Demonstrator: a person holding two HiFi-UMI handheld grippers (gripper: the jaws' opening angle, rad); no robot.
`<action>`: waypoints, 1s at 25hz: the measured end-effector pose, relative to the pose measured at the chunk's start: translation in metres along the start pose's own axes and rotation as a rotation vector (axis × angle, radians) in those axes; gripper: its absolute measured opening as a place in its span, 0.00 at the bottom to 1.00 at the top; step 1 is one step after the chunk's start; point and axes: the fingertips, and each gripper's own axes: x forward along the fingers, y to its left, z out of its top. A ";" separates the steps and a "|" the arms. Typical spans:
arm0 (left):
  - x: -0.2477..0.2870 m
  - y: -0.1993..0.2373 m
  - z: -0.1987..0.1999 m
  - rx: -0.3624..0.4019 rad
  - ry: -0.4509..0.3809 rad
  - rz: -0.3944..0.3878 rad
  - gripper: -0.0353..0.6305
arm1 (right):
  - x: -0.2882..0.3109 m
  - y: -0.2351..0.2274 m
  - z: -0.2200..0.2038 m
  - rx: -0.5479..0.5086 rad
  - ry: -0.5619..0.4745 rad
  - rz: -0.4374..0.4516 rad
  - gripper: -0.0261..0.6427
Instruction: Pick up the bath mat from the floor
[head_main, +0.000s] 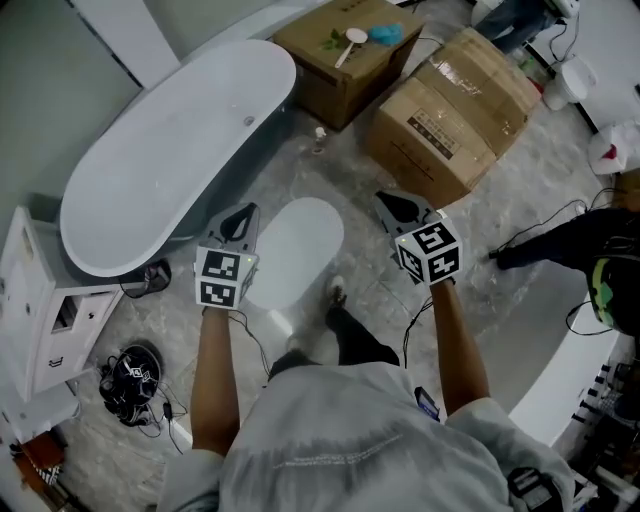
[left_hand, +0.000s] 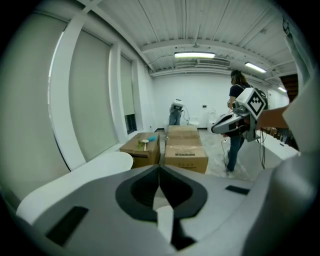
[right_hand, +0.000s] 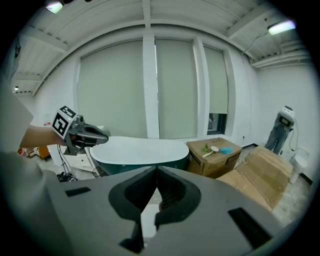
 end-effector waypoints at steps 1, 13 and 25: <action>0.011 0.002 -0.002 -0.010 0.015 0.005 0.08 | 0.011 -0.007 -0.005 -0.005 0.019 0.022 0.06; 0.112 0.014 -0.067 -0.105 0.130 -0.021 0.08 | 0.121 -0.057 -0.087 0.061 0.169 0.093 0.08; 0.229 0.027 -0.225 -0.168 0.176 -0.044 0.08 | 0.248 -0.064 -0.235 0.065 0.254 0.118 0.26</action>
